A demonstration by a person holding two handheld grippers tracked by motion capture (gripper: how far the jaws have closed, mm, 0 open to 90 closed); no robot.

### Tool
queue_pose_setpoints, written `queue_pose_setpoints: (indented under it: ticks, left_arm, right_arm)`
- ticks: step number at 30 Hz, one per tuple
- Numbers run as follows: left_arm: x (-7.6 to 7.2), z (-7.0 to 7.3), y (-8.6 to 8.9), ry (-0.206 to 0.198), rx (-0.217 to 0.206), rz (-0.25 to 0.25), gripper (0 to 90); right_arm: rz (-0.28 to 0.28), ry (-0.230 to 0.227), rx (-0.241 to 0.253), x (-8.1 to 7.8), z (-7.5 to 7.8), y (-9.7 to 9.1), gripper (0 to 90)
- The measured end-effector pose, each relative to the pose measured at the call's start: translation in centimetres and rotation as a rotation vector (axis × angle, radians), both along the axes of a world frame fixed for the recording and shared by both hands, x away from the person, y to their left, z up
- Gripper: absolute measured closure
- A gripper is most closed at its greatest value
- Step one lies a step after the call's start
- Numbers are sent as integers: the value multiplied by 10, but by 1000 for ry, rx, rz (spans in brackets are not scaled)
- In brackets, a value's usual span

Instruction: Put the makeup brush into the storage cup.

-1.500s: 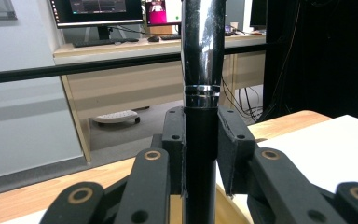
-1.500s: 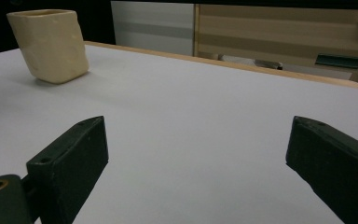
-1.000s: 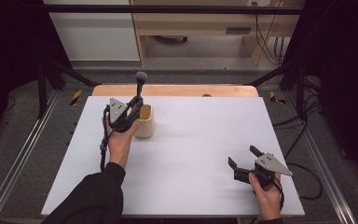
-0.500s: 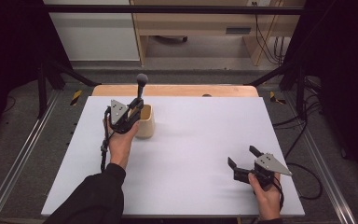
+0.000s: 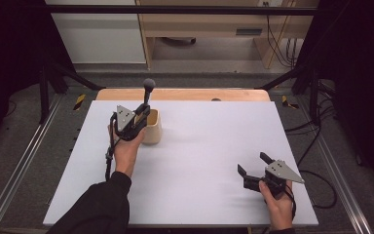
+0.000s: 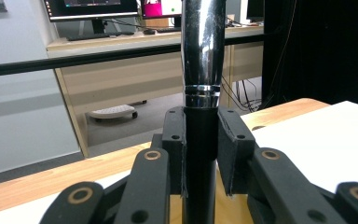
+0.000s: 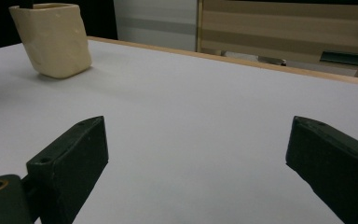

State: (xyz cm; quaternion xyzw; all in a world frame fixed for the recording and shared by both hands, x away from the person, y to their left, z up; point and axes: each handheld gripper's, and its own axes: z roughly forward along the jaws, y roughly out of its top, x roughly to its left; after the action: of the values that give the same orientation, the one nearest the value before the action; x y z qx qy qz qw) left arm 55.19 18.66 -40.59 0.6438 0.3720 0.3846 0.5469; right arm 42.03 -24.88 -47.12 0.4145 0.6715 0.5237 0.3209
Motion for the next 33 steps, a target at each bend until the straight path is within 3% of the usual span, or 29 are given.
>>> queue_pose_setpoints:
  ticks: [33]
  left_arm:
    - [0,-8,2,18,13,9,744]
  right_arm:
    - [3,6,2,0,-1,0,59]
